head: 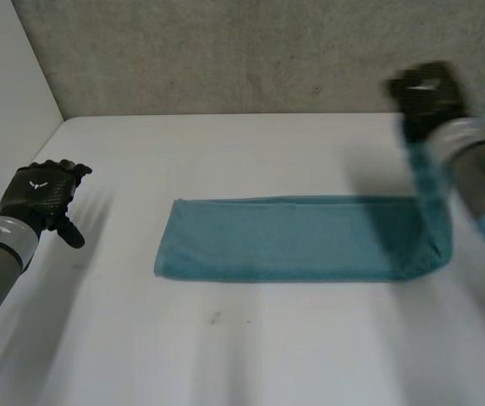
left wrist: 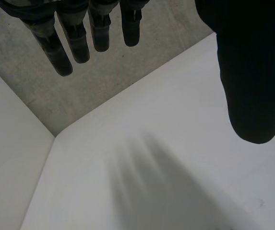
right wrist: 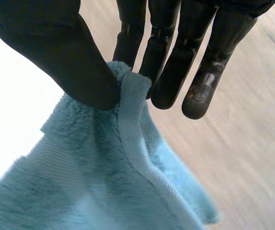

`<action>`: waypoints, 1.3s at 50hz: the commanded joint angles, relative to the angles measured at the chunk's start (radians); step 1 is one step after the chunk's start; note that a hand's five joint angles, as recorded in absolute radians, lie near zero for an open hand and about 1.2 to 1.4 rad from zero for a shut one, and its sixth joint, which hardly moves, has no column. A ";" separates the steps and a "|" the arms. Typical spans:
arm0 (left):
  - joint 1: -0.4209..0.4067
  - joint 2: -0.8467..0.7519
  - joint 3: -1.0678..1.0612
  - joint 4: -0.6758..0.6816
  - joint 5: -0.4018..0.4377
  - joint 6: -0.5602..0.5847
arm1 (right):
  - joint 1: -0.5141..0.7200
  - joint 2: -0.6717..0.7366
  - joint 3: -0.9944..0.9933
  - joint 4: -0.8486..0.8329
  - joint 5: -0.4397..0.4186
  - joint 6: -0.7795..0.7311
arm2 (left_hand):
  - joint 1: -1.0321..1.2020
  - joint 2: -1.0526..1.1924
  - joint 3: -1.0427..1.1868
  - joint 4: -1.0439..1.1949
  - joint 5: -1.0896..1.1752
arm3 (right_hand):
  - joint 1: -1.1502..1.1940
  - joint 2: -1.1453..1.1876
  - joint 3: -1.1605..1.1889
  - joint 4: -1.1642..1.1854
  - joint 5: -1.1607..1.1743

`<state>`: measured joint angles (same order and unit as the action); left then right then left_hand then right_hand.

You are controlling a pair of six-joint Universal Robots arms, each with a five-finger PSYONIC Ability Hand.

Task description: Fold the laundry

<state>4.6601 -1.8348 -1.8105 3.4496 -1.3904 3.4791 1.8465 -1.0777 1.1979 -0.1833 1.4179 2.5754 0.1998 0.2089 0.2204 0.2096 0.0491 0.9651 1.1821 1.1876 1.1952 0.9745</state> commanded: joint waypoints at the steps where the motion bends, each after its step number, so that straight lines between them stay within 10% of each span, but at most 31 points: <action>1: -0.001 0.002 -0.003 -0.003 -0.001 0.000 | 0.338 0.144 -0.064 -0.084 -0.019 -0.004 | -0.019 -0.028 -0.039 -0.028 -0.042 | 0.431 0.214 0.209 0.201 0.247; 12: -0.006 0.005 -0.015 -0.001 0.004 0.002 | 0.559 0.389 -0.092 -0.122 -0.086 -0.009 | -0.019 -0.028 -0.039 -0.028 -0.042 | 0.431 0.214 0.209 0.201 0.247; 17: -0.023 0.006 -0.007 -0.003 0.005 0.005 | 0.545 0.354 -0.077 -0.094 -0.002 -0.001 | -0.016 -0.025 -0.036 -0.025 -0.039 | -0.752 -0.969 -0.974 -0.982 -0.936; 19: -0.035 0.008 -0.001 -0.003 0.007 0.005 | 0.534 0.299 -0.069 -0.085 0.042 0.011 | -0.016 -0.025 -0.036 -0.025 -0.039 | -0.791 -1.008 -1.013 -1.021 -0.975; 31: -0.274 -0.047 0.149 -0.001 0.005 0.003 | 0.220 -0.089 0.228 0.011 0.067 0.311 | -0.004 -0.013 -0.025 -0.014 -0.028 | -0.791 -1.008 -1.013 -1.021 -0.975; 36: -0.435 -0.181 0.276 -0.012 0.005 0.008 | 0.110 -0.143 0.372 0.033 -0.002 0.324 | 0.031 0.022 0.011 0.021 0.007 | -0.791 -1.008 -1.013 -1.021 -0.975; 46: -0.494 -0.322 0.362 -0.043 -0.006 0.012 | -0.019 -0.148 0.575 -0.014 -0.086 0.319 | 0.163 0.154 0.143 0.154 0.140 | -0.775 -0.992 -0.997 -1.005 -0.959; 53: -0.494 -0.394 0.422 -0.041 -0.027 0.012 | -0.059 -0.133 0.638 -0.131 -0.094 0.315 | 0.246 0.237 0.225 0.236 0.222 | -0.352 -0.569 -0.574 -0.582 -0.536; 58: -0.489 -0.414 0.433 -0.040 -0.104 0.014 | -0.073 -0.070 0.623 -0.168 -0.094 0.305 | 0.246 0.237 0.225 0.236 0.222 | 0.386 0.169 0.164 0.156 0.202; 65: -0.468 -0.335 0.360 -0.064 -0.213 0.015 | -0.072 -0.067 0.559 -0.174 -0.062 0.172 | 0.237 0.228 0.216 0.227 0.213 | 0.431 0.214 0.209 0.201 0.247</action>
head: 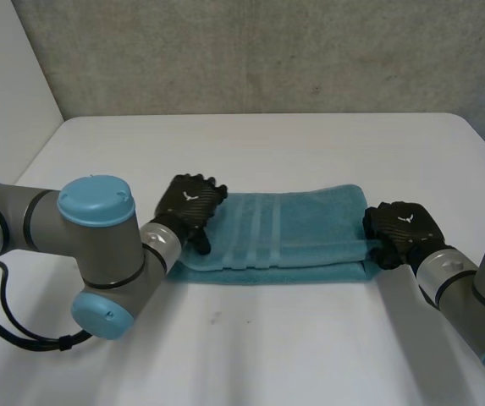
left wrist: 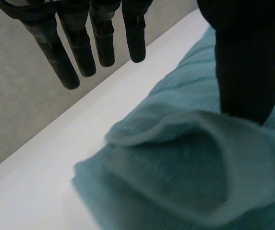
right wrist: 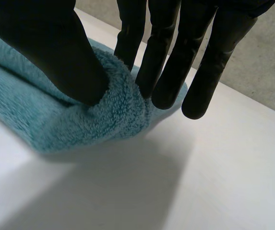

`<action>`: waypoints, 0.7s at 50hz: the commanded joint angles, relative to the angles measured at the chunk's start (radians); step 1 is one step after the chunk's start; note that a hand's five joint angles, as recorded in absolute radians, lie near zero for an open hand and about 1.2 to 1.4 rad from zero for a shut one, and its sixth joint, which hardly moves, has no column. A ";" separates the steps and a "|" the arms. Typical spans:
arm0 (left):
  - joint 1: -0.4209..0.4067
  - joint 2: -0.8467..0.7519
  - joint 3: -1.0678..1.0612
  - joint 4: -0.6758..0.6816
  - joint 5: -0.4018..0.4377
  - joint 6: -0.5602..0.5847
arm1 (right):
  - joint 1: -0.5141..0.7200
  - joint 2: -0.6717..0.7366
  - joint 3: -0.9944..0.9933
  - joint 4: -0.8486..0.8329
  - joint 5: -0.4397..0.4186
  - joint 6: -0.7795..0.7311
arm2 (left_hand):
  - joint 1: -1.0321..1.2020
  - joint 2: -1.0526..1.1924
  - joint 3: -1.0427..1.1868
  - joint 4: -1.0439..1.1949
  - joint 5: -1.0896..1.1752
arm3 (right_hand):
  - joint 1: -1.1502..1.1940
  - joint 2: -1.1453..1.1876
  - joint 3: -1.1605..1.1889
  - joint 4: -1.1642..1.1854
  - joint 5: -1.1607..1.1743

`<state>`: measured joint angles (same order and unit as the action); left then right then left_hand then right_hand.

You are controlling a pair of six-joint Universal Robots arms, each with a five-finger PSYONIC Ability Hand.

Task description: Fold the laundry

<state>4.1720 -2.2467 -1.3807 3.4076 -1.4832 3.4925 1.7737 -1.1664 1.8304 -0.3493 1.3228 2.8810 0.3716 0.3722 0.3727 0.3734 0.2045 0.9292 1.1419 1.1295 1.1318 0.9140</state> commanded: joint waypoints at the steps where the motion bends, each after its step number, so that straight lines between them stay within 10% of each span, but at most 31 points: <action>1: 0.023 0.111 -0.104 -0.025 -0.126 0.002 | 0.003 0.021 -0.114 -0.008 0.044 -0.176 | 0.059 0.059 0.058 0.057 0.052 | 0.467 0.254 0.267 0.264 0.308; 12: 0.114 0.375 -0.317 -0.024 -0.134 -0.012 | 0.458 0.167 -0.583 0.186 0.125 -0.226 | 0.027 0.026 0.026 0.025 0.019 | 0.467 0.254 0.267 0.264 0.308; 26: 0.296 0.578 -0.425 -0.021 -0.126 -0.017 | 0.704 0.438 -0.731 0.225 0.079 -0.264 | -0.099 -0.100 -0.100 -0.101 -0.107 | 0.462 0.250 0.262 0.260 0.303; 28: 0.301 0.578 -0.417 -0.016 -0.126 -0.017 | 0.693 0.398 -0.729 0.217 0.123 -0.261 | -0.135 -0.135 -0.136 -0.136 -0.142 | -0.356 -0.569 -0.556 -0.559 -0.516; 35: 0.249 0.518 -0.292 -0.011 -0.111 -0.102 | 0.620 0.207 -0.697 0.200 0.200 -0.067 | -0.143 -0.144 -0.145 -0.145 -0.151 | -0.755 -0.967 -0.955 -0.957 -0.914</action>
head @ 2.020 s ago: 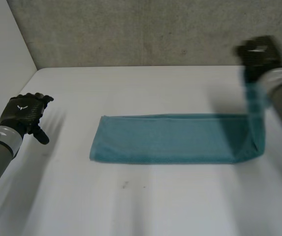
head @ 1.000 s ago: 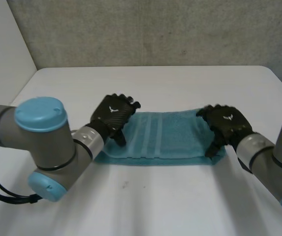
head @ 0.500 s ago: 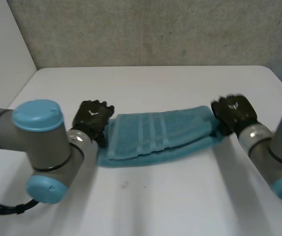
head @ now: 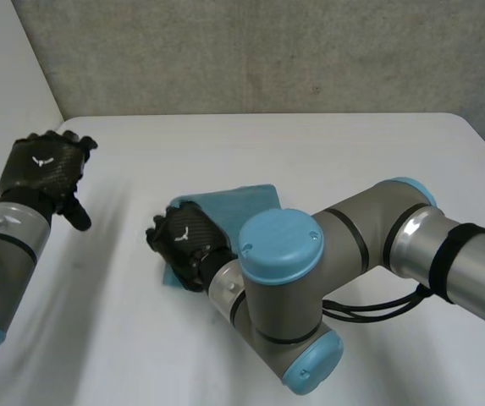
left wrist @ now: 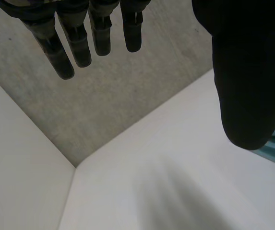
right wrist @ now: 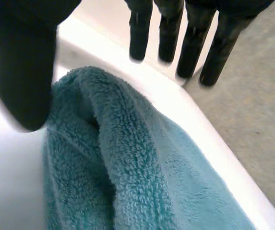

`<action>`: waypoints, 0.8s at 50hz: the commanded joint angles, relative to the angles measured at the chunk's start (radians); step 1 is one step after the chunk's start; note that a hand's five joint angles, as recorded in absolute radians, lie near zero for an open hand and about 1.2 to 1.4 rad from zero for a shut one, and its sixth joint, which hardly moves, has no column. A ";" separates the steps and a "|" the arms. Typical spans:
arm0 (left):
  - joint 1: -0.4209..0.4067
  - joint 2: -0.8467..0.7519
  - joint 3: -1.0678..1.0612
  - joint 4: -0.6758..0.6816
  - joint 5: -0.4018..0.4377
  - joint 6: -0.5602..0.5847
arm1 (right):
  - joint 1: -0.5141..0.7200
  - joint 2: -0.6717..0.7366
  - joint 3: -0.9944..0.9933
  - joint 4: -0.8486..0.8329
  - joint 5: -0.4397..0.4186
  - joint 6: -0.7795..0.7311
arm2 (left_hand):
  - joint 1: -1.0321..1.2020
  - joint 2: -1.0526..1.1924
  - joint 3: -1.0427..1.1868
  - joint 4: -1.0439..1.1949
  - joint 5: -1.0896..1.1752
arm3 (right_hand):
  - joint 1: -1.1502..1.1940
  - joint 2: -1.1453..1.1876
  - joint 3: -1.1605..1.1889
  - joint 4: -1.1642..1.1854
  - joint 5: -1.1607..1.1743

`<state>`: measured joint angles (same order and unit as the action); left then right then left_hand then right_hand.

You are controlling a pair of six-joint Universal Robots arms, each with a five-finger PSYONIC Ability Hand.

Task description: Fold the laundry

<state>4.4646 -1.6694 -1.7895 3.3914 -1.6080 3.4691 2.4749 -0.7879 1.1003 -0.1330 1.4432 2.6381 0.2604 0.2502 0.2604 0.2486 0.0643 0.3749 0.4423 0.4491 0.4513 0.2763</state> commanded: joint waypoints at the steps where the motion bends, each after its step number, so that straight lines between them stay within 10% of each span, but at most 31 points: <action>1: -0.069 -0.091 0.157 0.005 0.023 -0.115 | -0.117 -0.215 0.050 -0.014 0.079 0.247 | -0.029 -0.019 -0.029 -0.018 -0.008 | -0.200 -0.268 -0.275 -0.277 -0.276; 21: -0.294 -0.455 0.423 -0.216 0.068 -0.367 | -0.304 -0.125 0.010 0.216 -0.041 0.546 | -0.012 -0.002 -0.012 0.000 0.010 | -0.200 -0.268 -0.275 -0.277 -0.276; 40: -0.258 -0.469 0.352 -0.276 -0.012 -0.213 | -0.363 0.044 -0.186 0.395 -0.106 0.556 | -0.026 -0.016 -0.026 -0.015 -0.005 | -0.200 -0.268 -0.275 -0.277 -0.276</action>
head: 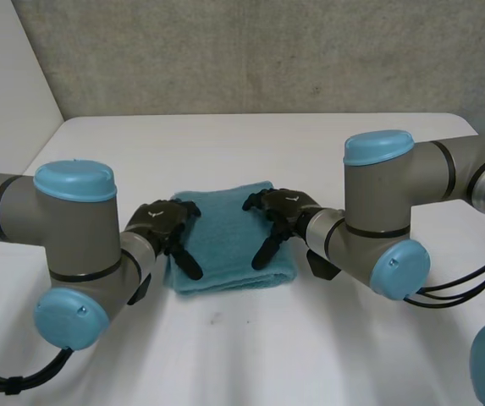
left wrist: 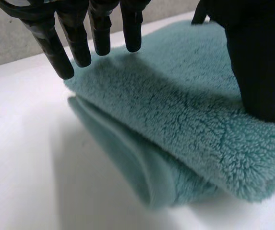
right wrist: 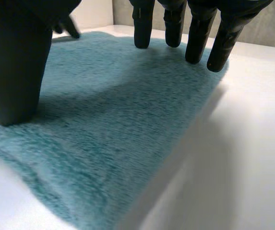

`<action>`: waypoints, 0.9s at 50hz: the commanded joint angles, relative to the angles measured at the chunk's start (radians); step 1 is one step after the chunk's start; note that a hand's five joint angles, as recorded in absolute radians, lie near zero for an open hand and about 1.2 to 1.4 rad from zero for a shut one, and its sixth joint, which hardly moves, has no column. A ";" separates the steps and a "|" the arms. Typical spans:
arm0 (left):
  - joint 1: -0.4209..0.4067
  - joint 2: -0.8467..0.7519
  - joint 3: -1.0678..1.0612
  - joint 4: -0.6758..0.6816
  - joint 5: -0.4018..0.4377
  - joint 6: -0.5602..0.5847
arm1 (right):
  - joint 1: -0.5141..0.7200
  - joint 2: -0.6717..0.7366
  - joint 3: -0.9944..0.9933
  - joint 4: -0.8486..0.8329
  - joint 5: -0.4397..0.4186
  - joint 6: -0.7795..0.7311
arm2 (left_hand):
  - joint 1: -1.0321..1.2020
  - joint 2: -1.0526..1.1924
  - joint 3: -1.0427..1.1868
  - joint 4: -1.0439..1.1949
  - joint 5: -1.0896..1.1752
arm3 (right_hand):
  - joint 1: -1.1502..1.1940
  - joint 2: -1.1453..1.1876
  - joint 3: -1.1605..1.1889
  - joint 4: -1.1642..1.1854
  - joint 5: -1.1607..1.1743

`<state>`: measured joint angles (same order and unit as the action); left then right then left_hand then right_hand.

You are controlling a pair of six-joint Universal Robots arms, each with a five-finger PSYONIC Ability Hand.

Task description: Fold the laundry

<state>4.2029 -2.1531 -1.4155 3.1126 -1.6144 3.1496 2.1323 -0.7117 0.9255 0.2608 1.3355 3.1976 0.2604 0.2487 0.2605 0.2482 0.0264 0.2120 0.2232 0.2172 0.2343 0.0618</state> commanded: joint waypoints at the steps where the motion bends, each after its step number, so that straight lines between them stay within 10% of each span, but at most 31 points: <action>1: 0.003 0.025 -0.019 0.004 -0.004 0.118 | -0.020 -0.032 -0.011 0.001 0.002 -0.004 | -0.029 -0.018 -0.029 -0.017 0.030 | -0.038 -0.049 -0.043 -0.060 -0.062; 24: 0.089 0.450 0.177 -0.207 0.031 0.119 | -0.187 -0.656 0.188 -0.012 0.346 -0.200 | -0.067 -0.056 -0.068 -0.055 -0.008 | -0.038 -0.049 -0.043 -0.060 -0.062; 45: 0.126 0.539 0.145 -0.299 0.145 0.027 | -0.275 -0.730 0.343 -0.014 0.246 -0.203 | -0.082 -0.070 -0.082 -0.070 -0.023 | -0.038 -0.049 -0.043 -0.060 -0.062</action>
<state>4.3318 -1.6126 -1.2431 2.8038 -1.4667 3.1824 1.8568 -1.4450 1.2383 0.2506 1.6388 2.9915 0.2295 0.2138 0.2255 0.2128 0.0236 0.2120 0.2232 0.2172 0.2343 0.0605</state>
